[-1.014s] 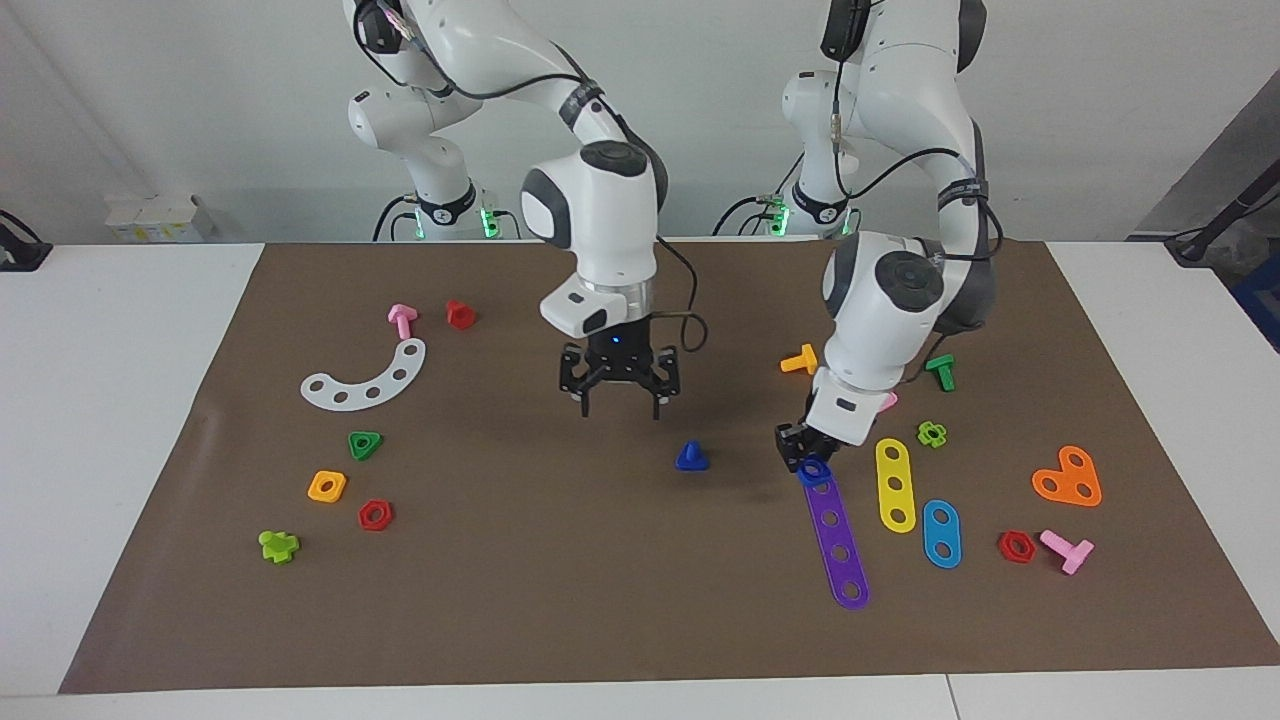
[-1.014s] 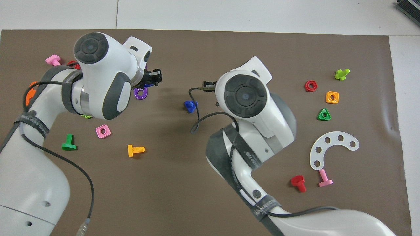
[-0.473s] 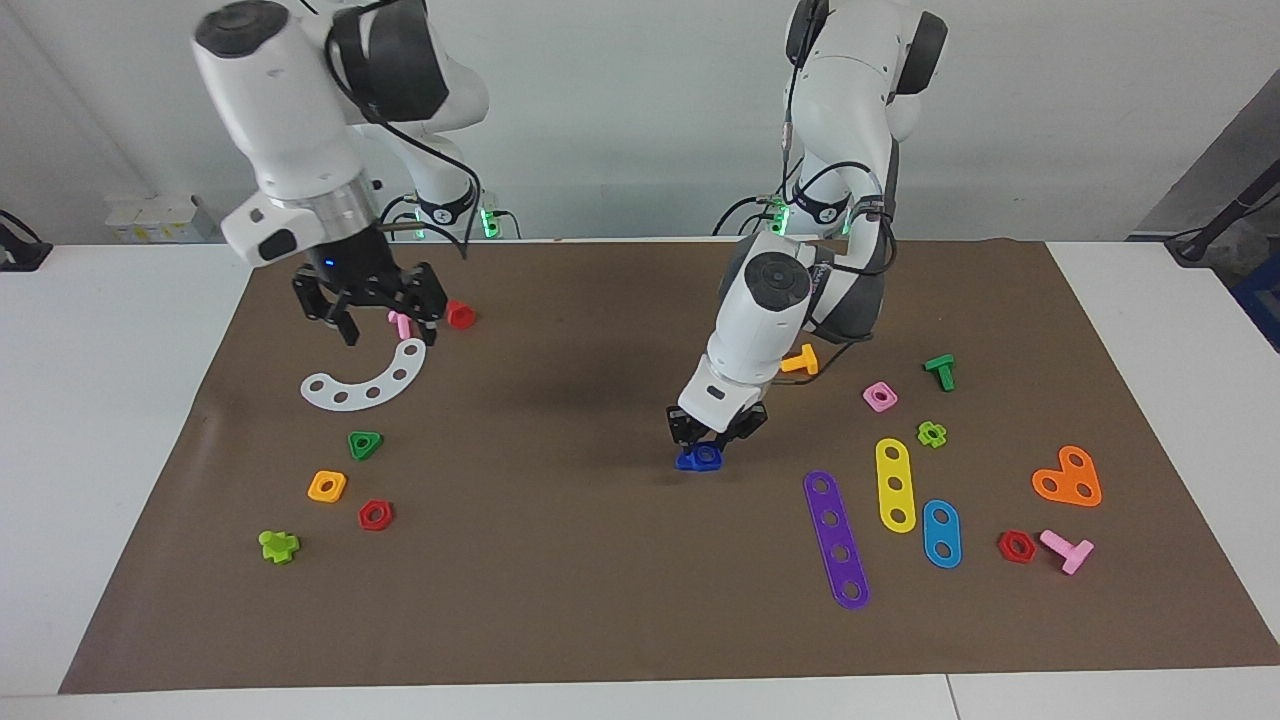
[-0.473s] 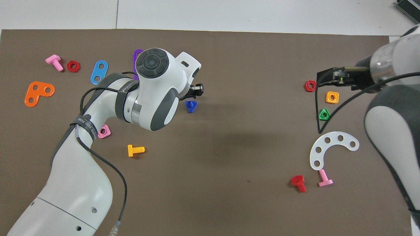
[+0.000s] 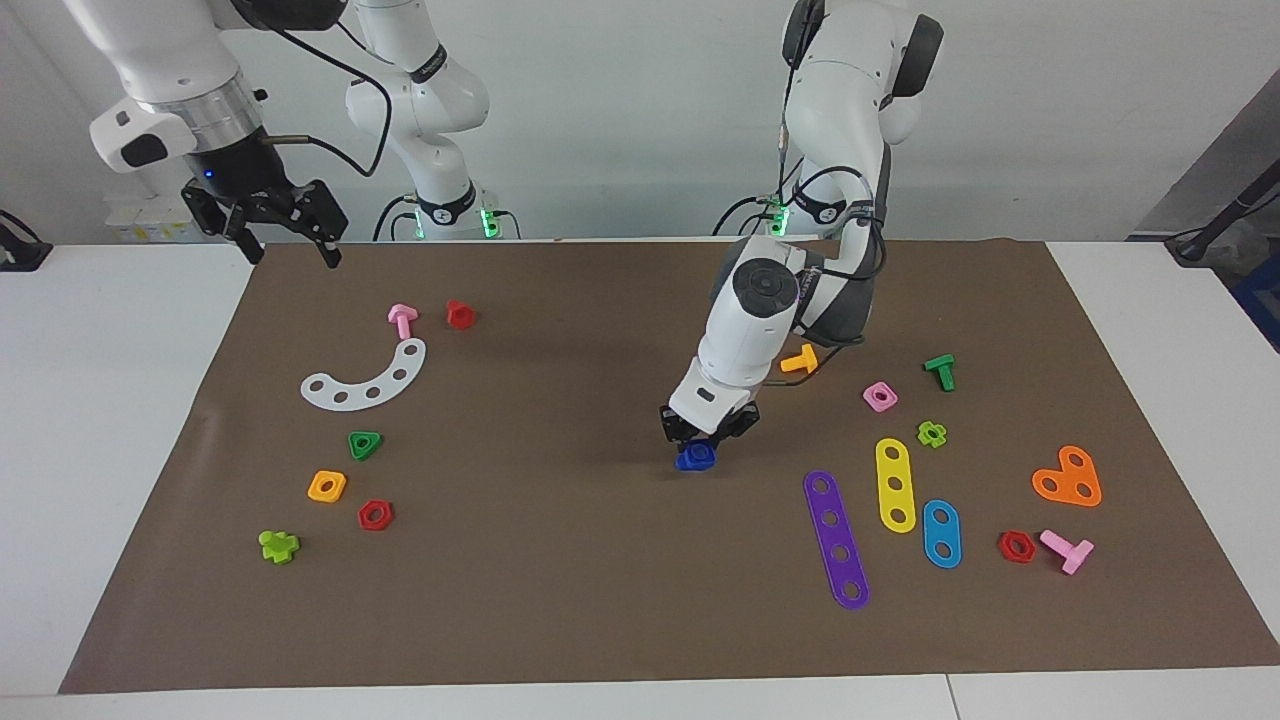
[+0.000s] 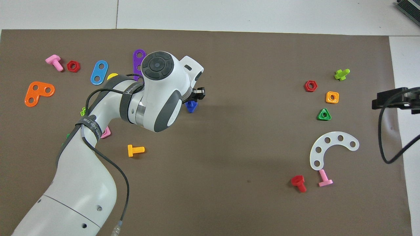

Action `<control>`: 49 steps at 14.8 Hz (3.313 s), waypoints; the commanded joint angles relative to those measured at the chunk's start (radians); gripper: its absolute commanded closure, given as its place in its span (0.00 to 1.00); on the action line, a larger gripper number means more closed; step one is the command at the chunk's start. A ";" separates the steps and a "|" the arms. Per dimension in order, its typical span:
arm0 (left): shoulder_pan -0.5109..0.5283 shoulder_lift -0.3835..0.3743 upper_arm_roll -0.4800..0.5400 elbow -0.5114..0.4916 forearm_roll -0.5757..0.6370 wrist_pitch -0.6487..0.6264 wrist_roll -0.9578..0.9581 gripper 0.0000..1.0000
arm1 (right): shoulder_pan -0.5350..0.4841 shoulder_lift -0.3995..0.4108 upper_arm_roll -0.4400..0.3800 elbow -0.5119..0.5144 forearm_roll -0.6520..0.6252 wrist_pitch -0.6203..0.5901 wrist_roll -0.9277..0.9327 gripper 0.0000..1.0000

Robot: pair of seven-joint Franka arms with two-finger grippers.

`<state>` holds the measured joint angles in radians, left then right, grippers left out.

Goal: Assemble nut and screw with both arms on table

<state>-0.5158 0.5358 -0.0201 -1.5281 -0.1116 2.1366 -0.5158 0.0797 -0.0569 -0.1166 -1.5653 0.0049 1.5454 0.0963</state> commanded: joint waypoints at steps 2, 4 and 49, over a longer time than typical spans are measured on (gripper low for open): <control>-0.026 0.004 0.019 -0.027 -0.014 0.003 -0.003 1.00 | -0.008 -0.004 0.006 -0.018 -0.022 -0.022 -0.017 0.00; -0.027 0.015 0.022 -0.029 -0.013 0.006 -0.003 1.00 | -0.008 -0.006 0.006 -0.021 -0.023 -0.024 -0.013 0.00; -0.021 0.078 0.045 0.120 -0.071 -0.142 -0.075 1.00 | -0.055 0.014 0.006 -0.032 -0.014 -0.008 -0.093 0.00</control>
<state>-0.5211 0.6200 0.0101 -1.3877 -0.1687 1.9922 -0.5804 0.0386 -0.0312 -0.1169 -1.5783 -0.0123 1.5290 0.0394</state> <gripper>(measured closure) 0.537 0.000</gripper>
